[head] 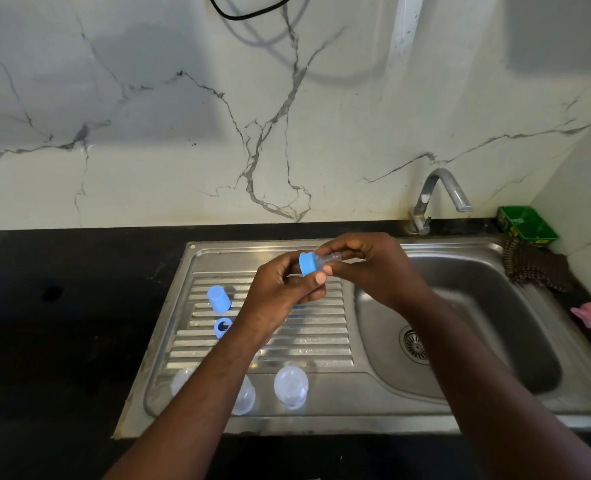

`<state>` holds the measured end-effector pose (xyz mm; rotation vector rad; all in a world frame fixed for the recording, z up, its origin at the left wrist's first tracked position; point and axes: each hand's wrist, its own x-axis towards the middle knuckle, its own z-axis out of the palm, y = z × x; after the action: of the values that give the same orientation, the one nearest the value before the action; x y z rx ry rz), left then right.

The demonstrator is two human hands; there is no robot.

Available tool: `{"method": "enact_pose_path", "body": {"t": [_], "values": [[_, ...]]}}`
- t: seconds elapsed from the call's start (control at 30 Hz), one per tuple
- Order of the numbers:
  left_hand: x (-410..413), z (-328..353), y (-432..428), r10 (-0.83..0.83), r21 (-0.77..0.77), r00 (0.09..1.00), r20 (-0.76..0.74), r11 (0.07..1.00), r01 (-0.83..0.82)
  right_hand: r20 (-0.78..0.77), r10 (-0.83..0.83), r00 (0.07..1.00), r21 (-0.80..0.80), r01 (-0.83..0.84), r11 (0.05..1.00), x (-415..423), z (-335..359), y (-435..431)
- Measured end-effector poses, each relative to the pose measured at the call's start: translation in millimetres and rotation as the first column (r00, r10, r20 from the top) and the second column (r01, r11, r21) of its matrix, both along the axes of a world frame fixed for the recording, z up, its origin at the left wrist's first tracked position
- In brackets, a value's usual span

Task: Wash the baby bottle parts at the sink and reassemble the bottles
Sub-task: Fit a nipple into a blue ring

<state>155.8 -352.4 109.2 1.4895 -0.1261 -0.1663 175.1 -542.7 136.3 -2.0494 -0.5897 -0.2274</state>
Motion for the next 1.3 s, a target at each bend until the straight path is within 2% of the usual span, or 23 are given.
{"method": "enact_pose_path", "body": {"t": [0.1,0.17,0.33,0.47,0.57,0.67,0.8,0.9,1.0,1.07,1.17,1.23,1.3], "values": [[4.6,-0.1,-0.2,0.069,0.145,0.993,0.099,0.986,-0.083,-0.063,-0.018,0.998,0.136,0.027,0.99,-2.1,-2.5,5.5],[6.7,0.8,1.0,0.07,0.197,0.989,0.129,0.976,-0.095,-0.045,-0.059,0.997,0.125,0.064,0.99,-1.8,-4.0,7.8],[4.4,2.5,-1.0,0.131,0.107,0.98,0.149,0.983,-0.148,-0.182,-0.034,0.983,0.358,0.098,0.928,-5.3,-5.9,11.1],[2.3,0.3,1.6,0.056,0.093,0.996,0.074,0.994,-0.062,-0.191,-0.048,0.98,0.281,0.101,0.954,-4.8,-8.8,8.9],[-1.0,2.1,0.3,0.026,-0.09,0.997,-0.074,0.995,-0.032,-0.118,-0.032,0.992,0.194,0.055,0.979,-5.2,-8.1,5.8],[-0.6,2.2,-0.5,0.022,-0.136,0.99,-0.137,0.99,-0.041,-0.086,-0.031,0.996,0.209,0.049,0.977,-5.7,-10.1,4.6],[-0.8,1.1,-0.7,0.008,-0.131,0.989,-0.148,0.991,-0.028,-0.303,0.054,0.952,0.439,0.089,0.894,-9.1,-12.9,5.5],[-1.6,-0.6,2.3,0.038,-0.041,0.988,-0.151,0.998,-0.044,-0.421,0.131,0.898,0.517,0.119,0.848,-12.3,-16.2,2.0],[-3.4,-7.2,4.8,0.07,0.089,0.987,-0.144,0.994,-0.057,-0.426,0.105,0.899,0.43,0.099,0.897,-12.5,-21.3,1.0],[-6.1,-12.7,3.5,0.092,0.144,0.985,-0.142,0.987,-0.072,-0.292,0.055,0.955,0.224,0.012,0.975,-12.8,-28.0,3.8],[-11.1,-17.1,-0.6,0.104,0.2,0.983,-0.148,0.977,-0.074,-0.138,0.037,0.99,0.01,-0.036,0.999,-14.1,-37.6,11.6],[-16.0,-19.7,-1.8,0.105,0.196,0.978,-0.178,0.978,-0.069,-0.108,0.042,0.993,-0.022,-0.044,0.999,-15.7,-46.1,14.1],[-20.6,-25.0,0.7,0.122,0.24,0.969,-0.217,0.968,-0.068,-0.149,0.007,0.989,-0.031,-0.011,0.999,-16.3,-55.7,11.6]]}}
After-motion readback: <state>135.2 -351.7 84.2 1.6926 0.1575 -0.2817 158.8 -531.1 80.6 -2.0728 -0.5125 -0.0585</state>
